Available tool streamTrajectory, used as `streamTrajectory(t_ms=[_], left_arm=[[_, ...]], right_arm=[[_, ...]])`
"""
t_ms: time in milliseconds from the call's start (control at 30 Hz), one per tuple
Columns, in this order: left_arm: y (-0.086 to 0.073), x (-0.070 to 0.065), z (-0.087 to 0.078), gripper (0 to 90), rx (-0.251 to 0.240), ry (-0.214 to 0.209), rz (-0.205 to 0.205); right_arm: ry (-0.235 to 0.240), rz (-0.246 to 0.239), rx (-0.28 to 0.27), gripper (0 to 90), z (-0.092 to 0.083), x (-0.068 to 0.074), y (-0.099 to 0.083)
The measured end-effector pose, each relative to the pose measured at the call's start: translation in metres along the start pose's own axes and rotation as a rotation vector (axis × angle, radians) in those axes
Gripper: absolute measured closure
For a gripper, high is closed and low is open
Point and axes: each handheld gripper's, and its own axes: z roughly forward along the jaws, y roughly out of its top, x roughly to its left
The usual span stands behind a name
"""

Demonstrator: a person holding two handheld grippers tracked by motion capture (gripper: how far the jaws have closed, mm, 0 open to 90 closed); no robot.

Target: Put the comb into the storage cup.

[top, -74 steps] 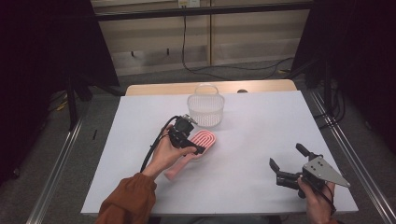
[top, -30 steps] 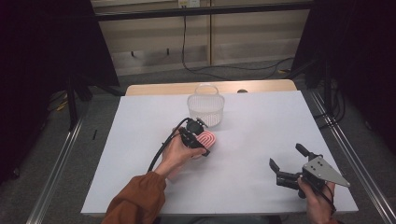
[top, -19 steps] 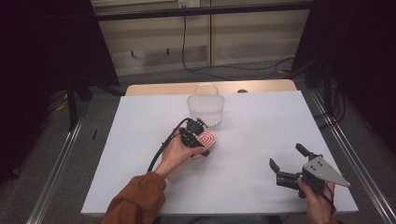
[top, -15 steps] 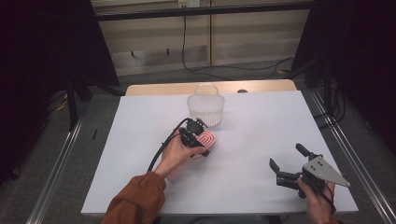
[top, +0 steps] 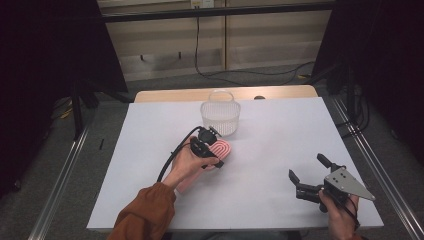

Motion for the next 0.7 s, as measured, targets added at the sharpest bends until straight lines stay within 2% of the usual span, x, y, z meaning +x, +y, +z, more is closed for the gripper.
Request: streamTrajectory(t_ms=[133, 300, 700], left_arm=[[0.0001, -0.0018, -0.0001, 19.0, -0.004, 0.005, -0.002], [-0.002, 0.0012, -0.0022, 19.1, -0.027, 0.0, -0.044], [-0.0025, 0.0025, -0.0082, 19.3, -0.052, 0.011, -0.055]], right_arm=[[0.001, 0.001, 0.0, 0.0, 0.0, 0.0, 0.0], [0.002, -0.002, 0.002, 0.0, 0.0001, -0.0001, -0.0001], [0.003, 0.002, -0.001, 0.0, 0.0001, -0.0001, 0.0]])
